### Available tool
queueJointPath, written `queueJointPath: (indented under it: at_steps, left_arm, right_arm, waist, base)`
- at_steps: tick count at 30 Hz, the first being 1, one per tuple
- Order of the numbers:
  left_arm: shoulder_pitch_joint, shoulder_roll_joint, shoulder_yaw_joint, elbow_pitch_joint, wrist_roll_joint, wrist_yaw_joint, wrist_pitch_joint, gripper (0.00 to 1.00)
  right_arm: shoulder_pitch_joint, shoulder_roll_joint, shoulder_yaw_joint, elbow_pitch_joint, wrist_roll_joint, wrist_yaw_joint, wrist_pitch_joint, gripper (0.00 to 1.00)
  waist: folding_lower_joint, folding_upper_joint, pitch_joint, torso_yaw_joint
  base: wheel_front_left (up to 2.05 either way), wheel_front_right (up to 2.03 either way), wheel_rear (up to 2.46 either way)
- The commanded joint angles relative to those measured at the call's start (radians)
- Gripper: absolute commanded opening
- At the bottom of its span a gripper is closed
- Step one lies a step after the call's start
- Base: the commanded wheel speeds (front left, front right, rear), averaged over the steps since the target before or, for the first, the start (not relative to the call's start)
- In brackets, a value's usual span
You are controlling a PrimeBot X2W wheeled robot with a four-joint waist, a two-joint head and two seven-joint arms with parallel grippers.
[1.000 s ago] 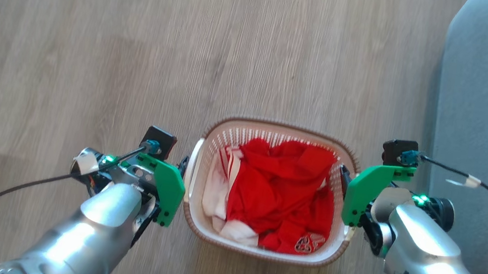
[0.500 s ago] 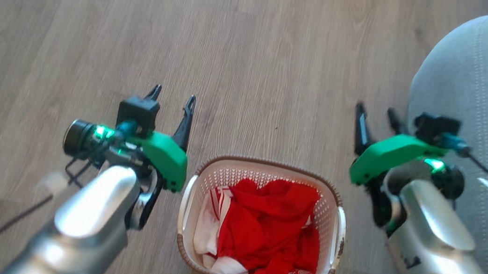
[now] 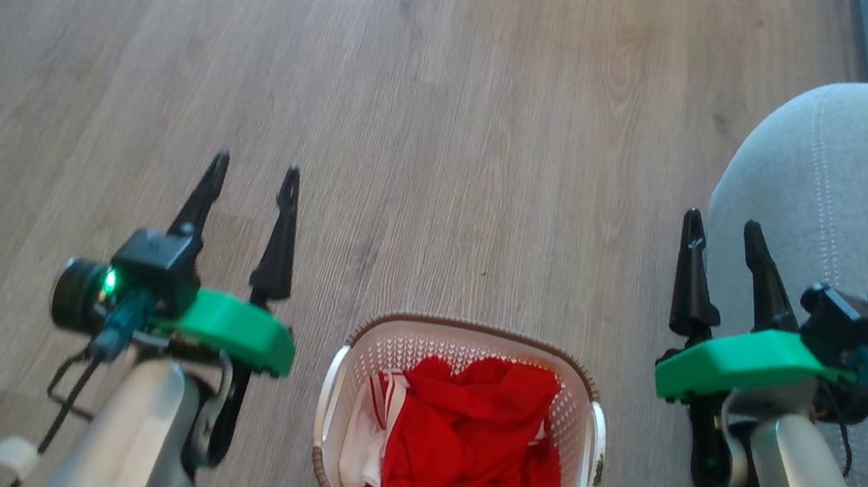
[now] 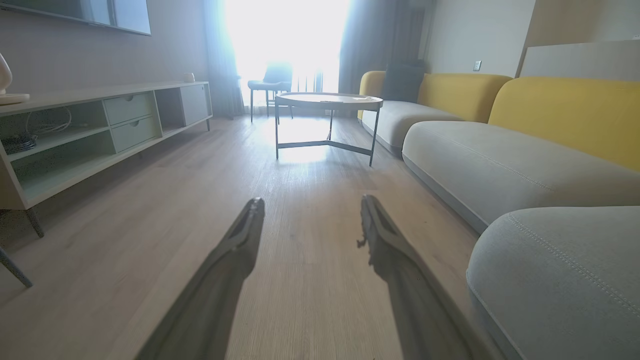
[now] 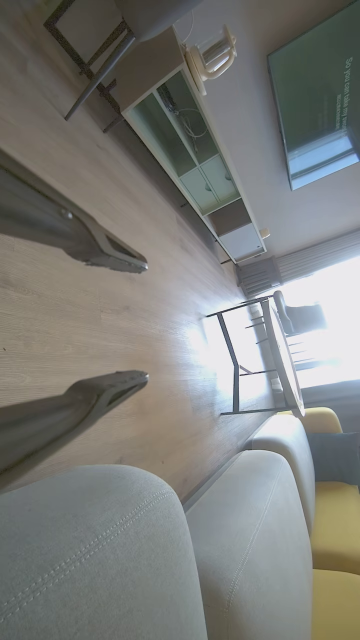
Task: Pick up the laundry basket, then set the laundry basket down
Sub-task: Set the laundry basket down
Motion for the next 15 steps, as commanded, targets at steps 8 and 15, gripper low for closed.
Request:
queueJointPath:
  at_steps: [8,15]
  left_arm:
    - [0.09,-0.024,0.078,-0.033,0.041,-0.077,-0.008,1.0]
    - [0.123,-0.027,0.086,-0.033,0.009,-0.092,-0.008,1.0]
  right_arm:
    - [0.131,0.012,0.007,-0.126,0.011,0.007,-0.012,1.0]
    - [0.185,0.012,-0.011,-0.126,0.002,0.007,-0.012,1.0]
  waist:
    - [0.0001,-0.0001,-0.051,0.001]
    - [0.0001,-0.0001,-0.049,0.001]
  base:
    - [0.0,0.0,0.0]
    - [0.0,0.0,0.0]
